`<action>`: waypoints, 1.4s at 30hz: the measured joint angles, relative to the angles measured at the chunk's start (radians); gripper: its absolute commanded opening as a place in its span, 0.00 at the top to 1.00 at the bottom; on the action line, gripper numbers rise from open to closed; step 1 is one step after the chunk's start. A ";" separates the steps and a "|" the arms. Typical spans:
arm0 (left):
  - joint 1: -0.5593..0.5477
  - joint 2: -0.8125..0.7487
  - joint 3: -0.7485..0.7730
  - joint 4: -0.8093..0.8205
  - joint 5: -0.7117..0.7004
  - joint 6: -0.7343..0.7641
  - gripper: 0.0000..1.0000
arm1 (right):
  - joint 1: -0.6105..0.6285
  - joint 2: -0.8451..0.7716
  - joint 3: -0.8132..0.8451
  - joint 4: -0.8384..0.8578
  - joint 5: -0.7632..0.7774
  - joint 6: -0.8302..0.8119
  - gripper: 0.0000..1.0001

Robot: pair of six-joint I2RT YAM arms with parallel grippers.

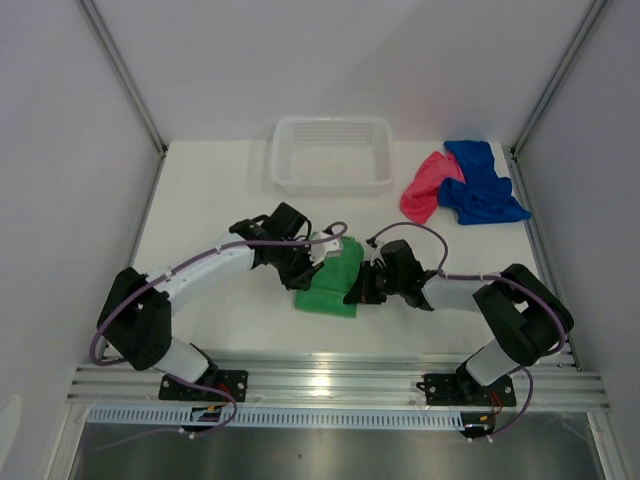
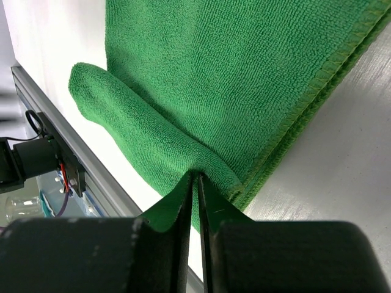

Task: Roll the towels
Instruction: Roll the towel

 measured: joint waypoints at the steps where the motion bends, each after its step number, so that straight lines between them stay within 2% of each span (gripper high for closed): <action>1: -0.018 -0.011 -0.010 -0.006 0.011 0.010 0.84 | 0.000 0.000 0.002 -0.003 0.000 0.000 0.89; 5: -0.061 0.053 -0.011 -0.014 0.035 0.019 0.86 | 0.000 0.003 0.006 -0.008 0.000 0.000 0.89; 13: -0.001 0.169 -0.011 -0.006 0.009 0.014 0.84 | 0.000 0.006 0.009 -0.010 0.000 0.000 0.89; 15: 0.020 0.178 -0.011 -0.003 -0.003 0.014 0.80 | 0.000 0.008 0.010 -0.010 -0.001 0.000 0.89; 19: 0.033 0.181 -0.011 -0.004 0.000 0.008 0.64 | 0.000 0.009 0.011 -0.011 0.000 -0.001 0.89; 23: 0.022 0.137 -0.015 -0.008 0.008 0.019 0.57 | -0.003 0.009 0.013 -0.017 -0.001 -0.001 0.89; 27: -0.031 0.002 -0.068 0.019 -0.012 0.046 0.54 | -0.009 0.011 0.017 -0.029 -0.002 -0.004 0.89; 32: -0.167 -0.137 -0.177 0.124 -0.095 0.122 0.52 | -0.013 0.017 0.019 -0.030 -0.006 -0.004 0.89; 36: -0.261 -0.154 -0.310 0.230 -0.196 0.217 0.50 | -0.013 0.022 0.022 -0.030 -0.008 -0.004 0.89; 42: -0.296 -0.154 -0.407 0.351 -0.337 0.328 0.49 | -0.014 0.023 0.023 -0.030 -0.008 -0.004 0.89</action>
